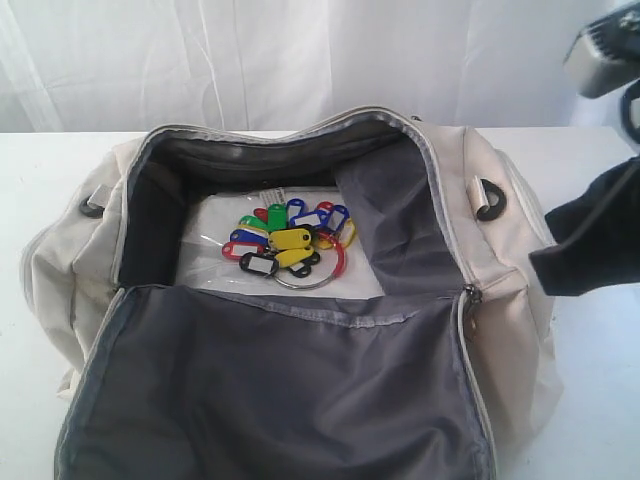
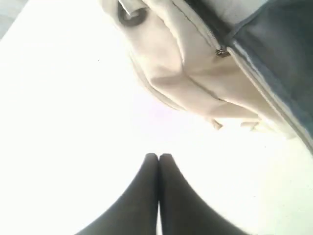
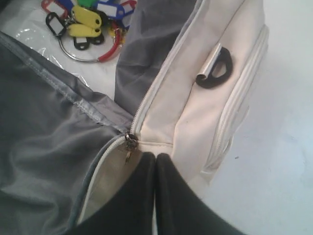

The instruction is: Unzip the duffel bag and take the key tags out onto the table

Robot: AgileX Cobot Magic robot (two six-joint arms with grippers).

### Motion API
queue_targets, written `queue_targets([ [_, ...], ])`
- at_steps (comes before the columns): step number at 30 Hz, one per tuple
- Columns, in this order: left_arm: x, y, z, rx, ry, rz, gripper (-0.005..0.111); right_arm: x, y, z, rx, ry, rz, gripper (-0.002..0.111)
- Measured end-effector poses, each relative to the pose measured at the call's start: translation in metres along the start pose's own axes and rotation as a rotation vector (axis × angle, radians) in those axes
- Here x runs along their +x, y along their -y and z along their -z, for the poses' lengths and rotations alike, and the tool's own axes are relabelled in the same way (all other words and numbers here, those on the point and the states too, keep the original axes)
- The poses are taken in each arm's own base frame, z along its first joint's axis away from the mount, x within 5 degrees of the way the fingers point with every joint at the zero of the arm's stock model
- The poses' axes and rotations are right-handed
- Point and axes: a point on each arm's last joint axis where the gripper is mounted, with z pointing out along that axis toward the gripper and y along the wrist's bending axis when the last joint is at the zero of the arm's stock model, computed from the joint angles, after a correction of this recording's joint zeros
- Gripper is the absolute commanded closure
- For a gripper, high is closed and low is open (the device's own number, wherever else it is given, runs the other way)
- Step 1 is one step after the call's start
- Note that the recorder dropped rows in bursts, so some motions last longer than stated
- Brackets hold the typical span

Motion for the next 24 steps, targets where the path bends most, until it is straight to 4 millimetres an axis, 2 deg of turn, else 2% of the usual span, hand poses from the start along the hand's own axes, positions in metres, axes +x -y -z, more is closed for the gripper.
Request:
queue_targets([
  [3,0.004,0.004,-0.009,-0.017,-0.016,-0.010,0.107,0.004,0.002,0.010,-0.001,0.034,-0.005,0.108],
  [9,0.008,0.011,-0.050,-0.012,-0.092,0.063,0.107,0.019,0.005,0.009,0.038,-0.030,0.019,0.108],
  [17,0.004,0.007,-0.106,0.293,-0.146,0.234,0.107,0.028,0.008,0.002,0.074,-0.073,0.048,0.108],
  [24,-0.004,0.015,-0.154,0.477,-0.172,0.256,0.107,0.026,0.008,0.002,0.071,-0.044,0.051,0.108],
])
